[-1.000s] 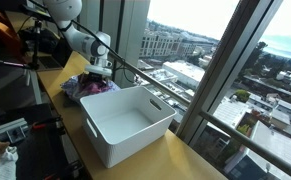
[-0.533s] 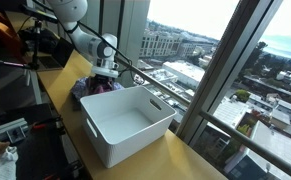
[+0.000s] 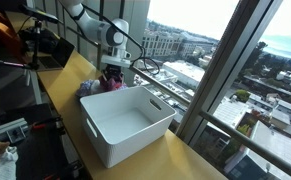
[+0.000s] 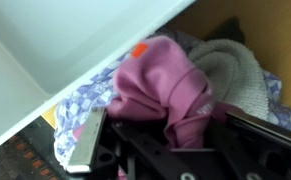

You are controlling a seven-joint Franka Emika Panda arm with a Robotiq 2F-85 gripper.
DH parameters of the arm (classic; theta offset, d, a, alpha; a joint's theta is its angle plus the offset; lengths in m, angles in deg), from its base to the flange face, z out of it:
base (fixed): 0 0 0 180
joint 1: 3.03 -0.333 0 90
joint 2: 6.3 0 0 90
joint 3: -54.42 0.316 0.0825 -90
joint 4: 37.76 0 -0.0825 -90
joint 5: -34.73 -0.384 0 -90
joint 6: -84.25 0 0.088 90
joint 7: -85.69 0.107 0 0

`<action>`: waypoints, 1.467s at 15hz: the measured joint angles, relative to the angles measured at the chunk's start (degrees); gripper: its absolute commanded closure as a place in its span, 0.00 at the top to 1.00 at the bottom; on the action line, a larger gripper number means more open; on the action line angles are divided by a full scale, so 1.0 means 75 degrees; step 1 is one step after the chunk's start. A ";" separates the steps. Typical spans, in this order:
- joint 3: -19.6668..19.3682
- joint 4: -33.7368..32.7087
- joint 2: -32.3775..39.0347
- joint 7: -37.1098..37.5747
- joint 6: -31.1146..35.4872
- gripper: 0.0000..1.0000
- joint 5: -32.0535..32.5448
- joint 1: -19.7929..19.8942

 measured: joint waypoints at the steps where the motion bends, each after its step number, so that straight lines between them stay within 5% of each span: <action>1: -0.0003 -0.0037 -0.0217 -0.0052 -0.0117 0.00 0.0000 0.0077; 7: -0.0116 -0.0954 -0.1507 -0.0501 -0.0857 0.00 -0.0008 0.0324; 12: -0.0802 -0.1588 -0.1995 -0.1135 -0.1210 0.00 -0.0008 0.0902; 17: -0.1221 -0.0971 -0.1780 -0.1349 -0.0993 0.00 -0.0076 0.1518; 22: -0.1175 0.0117 -0.1648 -0.1130 -0.0544 0.00 -0.0233 0.1421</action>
